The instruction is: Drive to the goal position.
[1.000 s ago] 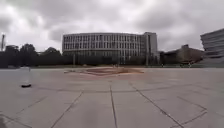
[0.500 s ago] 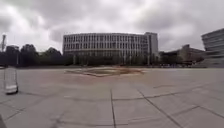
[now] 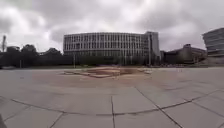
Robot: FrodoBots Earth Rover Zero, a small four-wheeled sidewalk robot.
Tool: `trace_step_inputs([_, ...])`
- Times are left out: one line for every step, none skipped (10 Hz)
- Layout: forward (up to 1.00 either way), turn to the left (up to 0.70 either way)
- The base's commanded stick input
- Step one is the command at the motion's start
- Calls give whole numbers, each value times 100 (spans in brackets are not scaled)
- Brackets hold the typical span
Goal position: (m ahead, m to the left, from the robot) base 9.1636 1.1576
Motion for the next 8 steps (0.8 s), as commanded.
trace_step_inputs([100, 12])
trace_step_inputs([100, 0])
trace_step_inputs([100, 0])
trace_step_inputs([100, 0])
trace_step_inputs([100, 0])
trace_step_inputs([100, 0])
trace_step_inputs([100, 6])
trace_step_inputs([100, 40])
